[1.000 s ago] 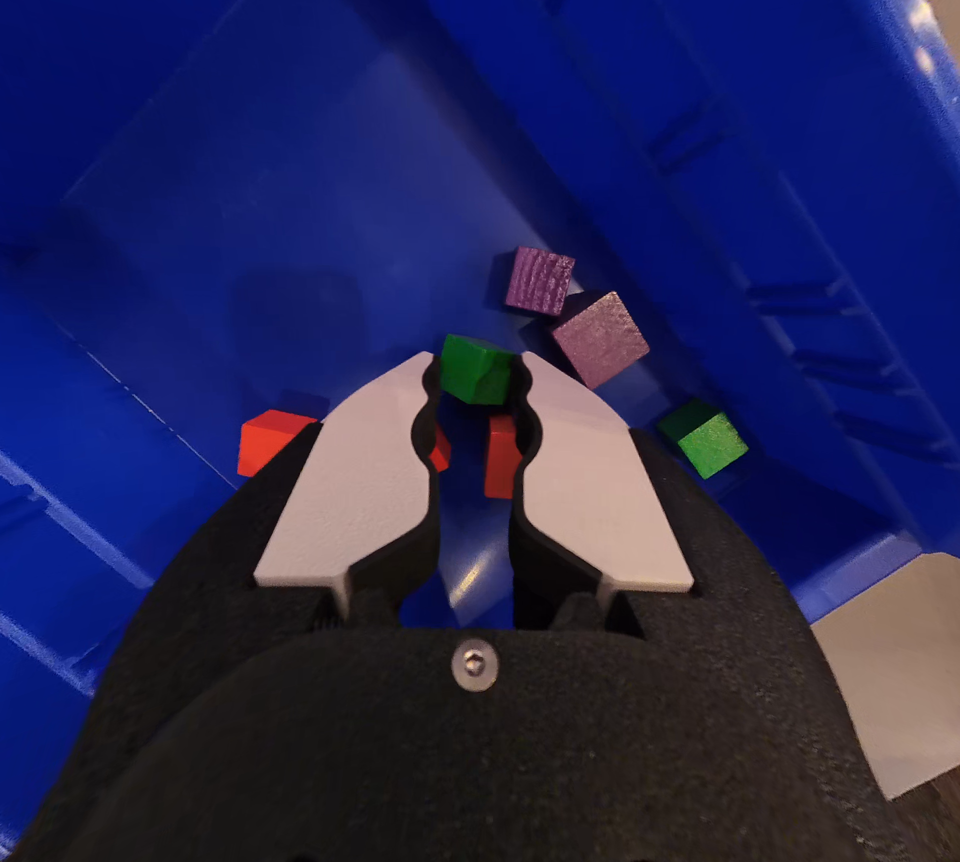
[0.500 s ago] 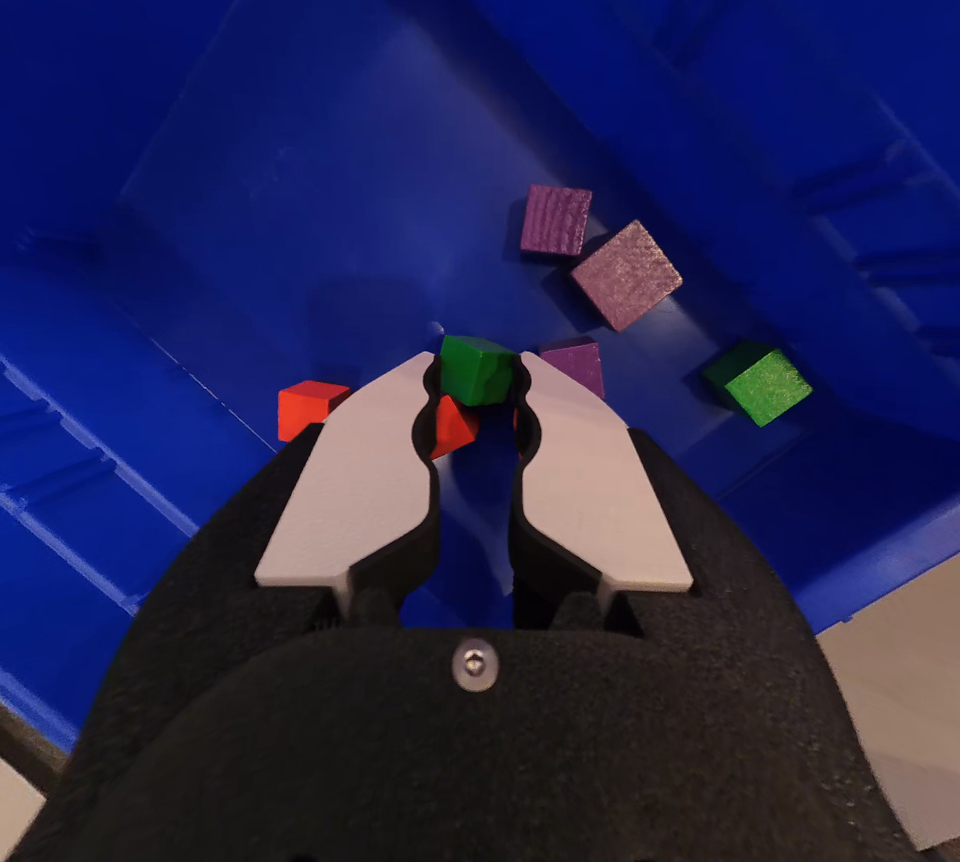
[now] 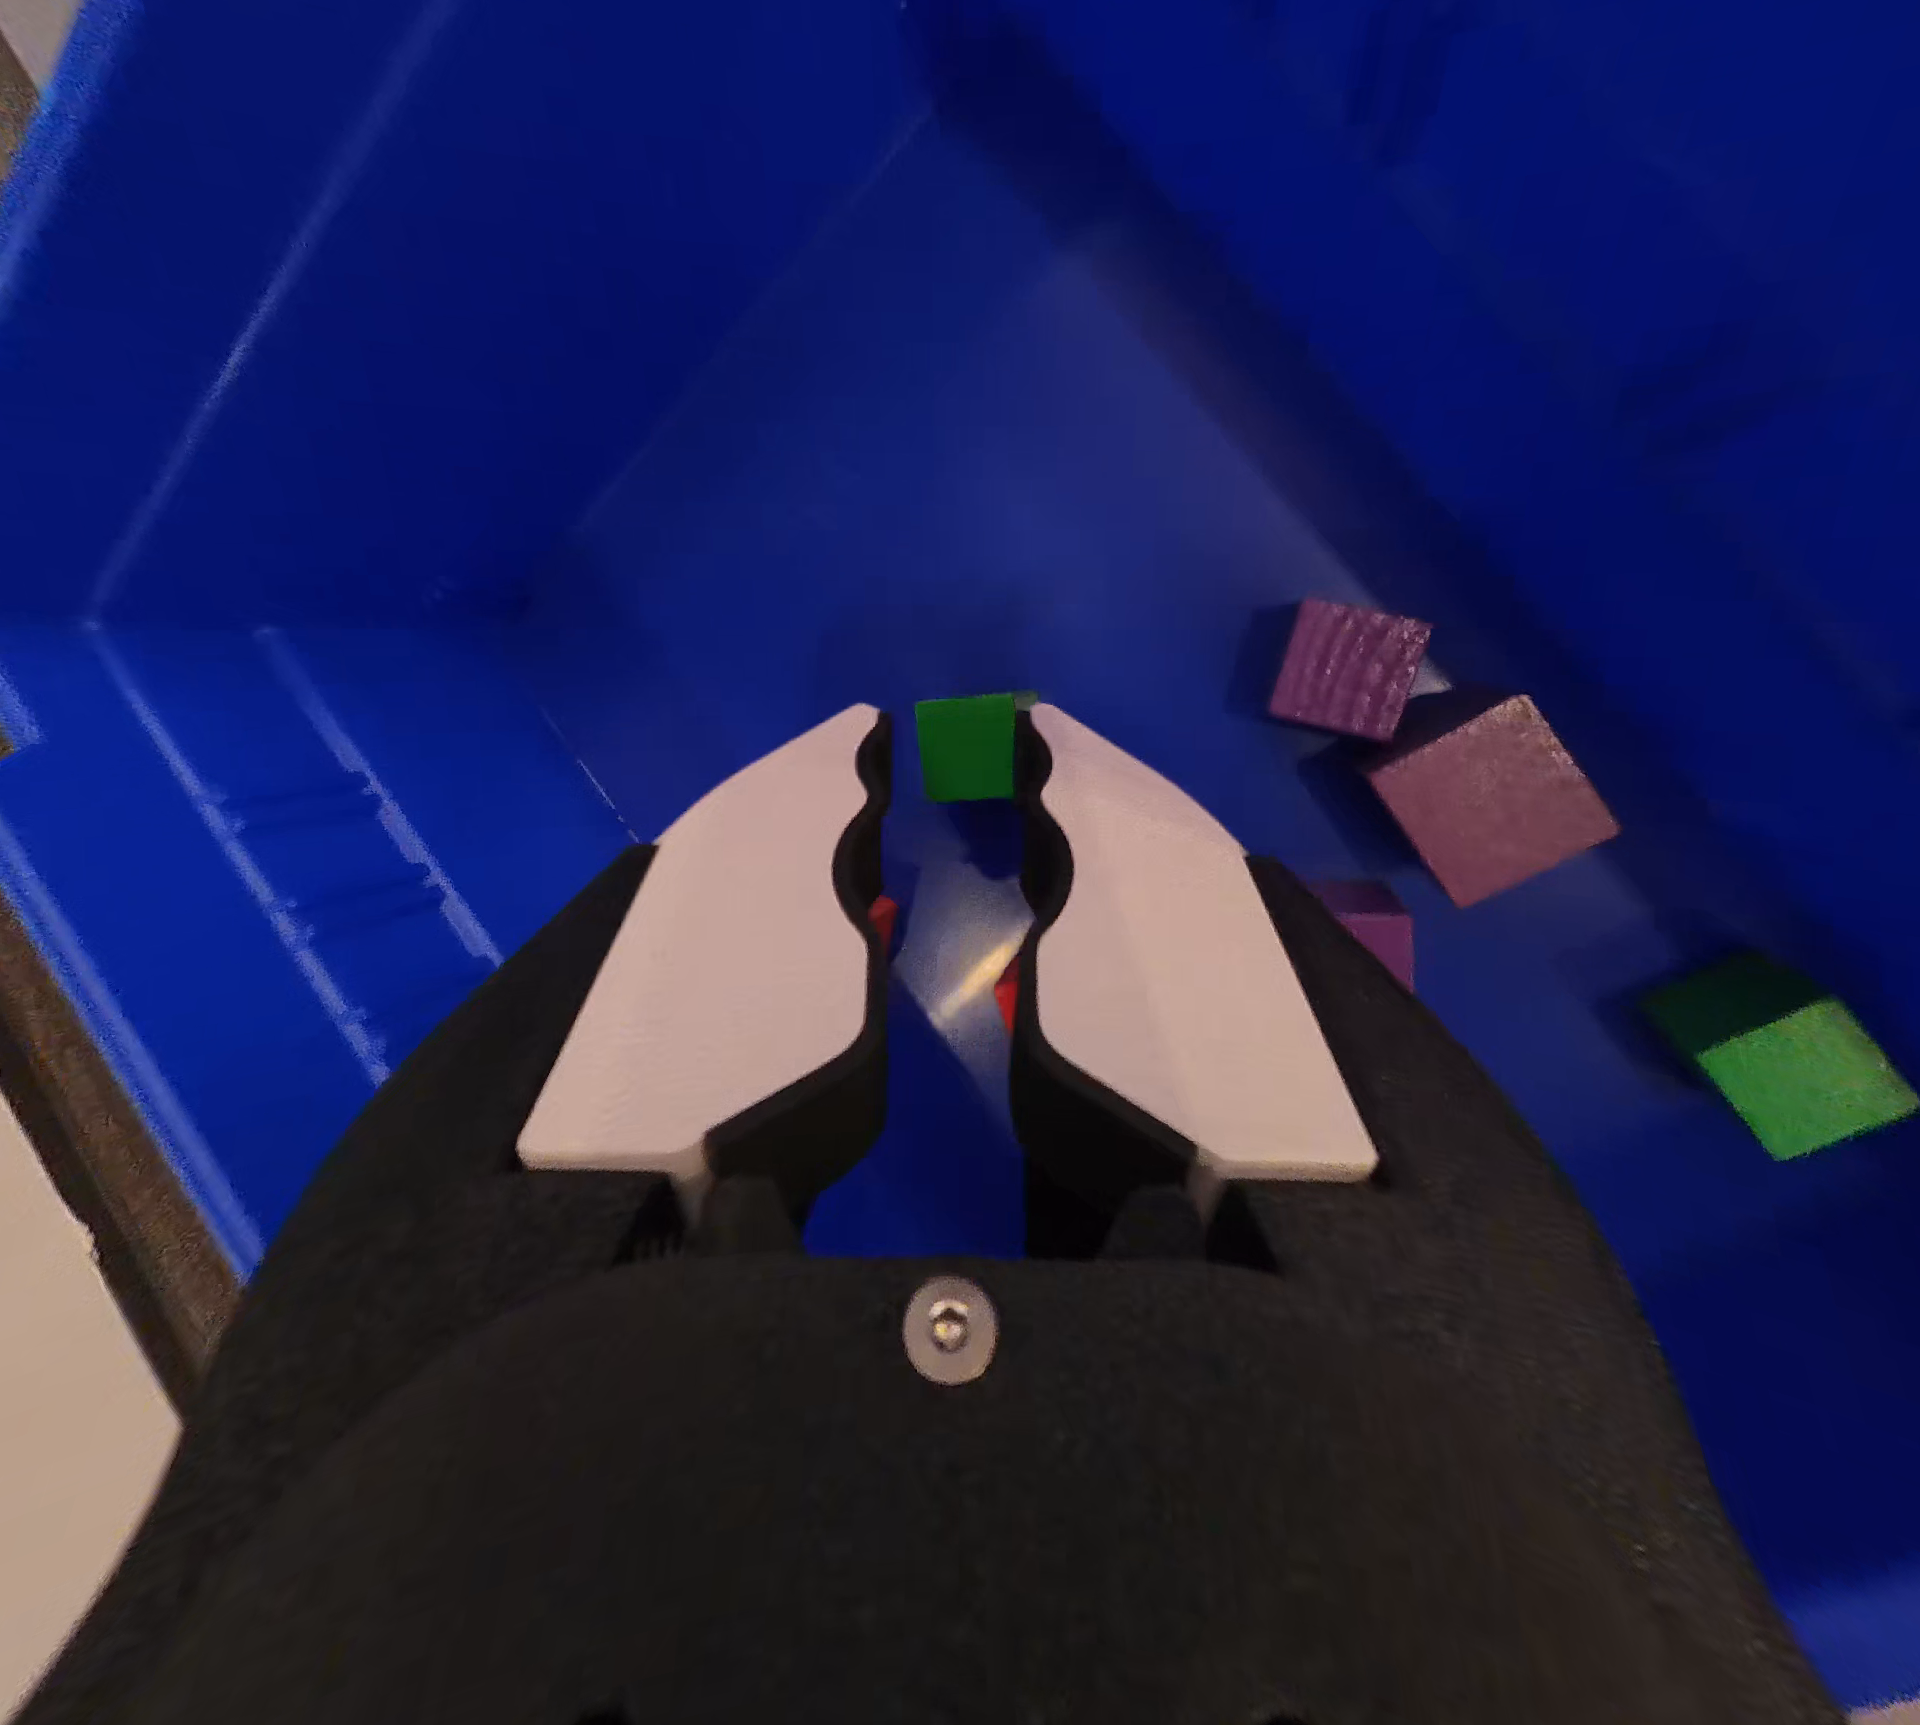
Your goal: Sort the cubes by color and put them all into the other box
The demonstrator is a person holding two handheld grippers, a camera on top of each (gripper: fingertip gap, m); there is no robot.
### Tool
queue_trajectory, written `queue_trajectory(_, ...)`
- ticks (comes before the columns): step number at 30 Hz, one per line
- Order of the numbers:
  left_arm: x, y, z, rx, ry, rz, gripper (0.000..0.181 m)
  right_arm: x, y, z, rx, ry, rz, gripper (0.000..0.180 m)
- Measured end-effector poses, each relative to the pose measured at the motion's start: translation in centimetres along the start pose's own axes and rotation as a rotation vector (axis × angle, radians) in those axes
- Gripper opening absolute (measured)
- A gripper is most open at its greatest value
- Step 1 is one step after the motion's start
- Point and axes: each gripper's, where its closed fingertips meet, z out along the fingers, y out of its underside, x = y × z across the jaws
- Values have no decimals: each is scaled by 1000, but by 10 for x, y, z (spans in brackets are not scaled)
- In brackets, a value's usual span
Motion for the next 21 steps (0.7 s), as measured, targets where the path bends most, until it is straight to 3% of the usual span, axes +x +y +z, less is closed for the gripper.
queue_trajectory(6,-6,14,-7,-28,34,5,31,0,0,5,-20,1,-10,36)
queue_trajectory(12,5,3,3,-13,91,-61,46,-2,4,10,-54,1,-27,36)
queue_trajectory(16,4,16,15,-70,67,-46,43,-4,5,13,-73,-5,-38,36)
queue_trajectory(19,1,11,16,-33,29,-65,24,-6,6,15,-81,-13,-51,35)
queue_trajectory(21,2,7,14,-2,31,-92,22,-7,7,16,-88,-17,-59,34)
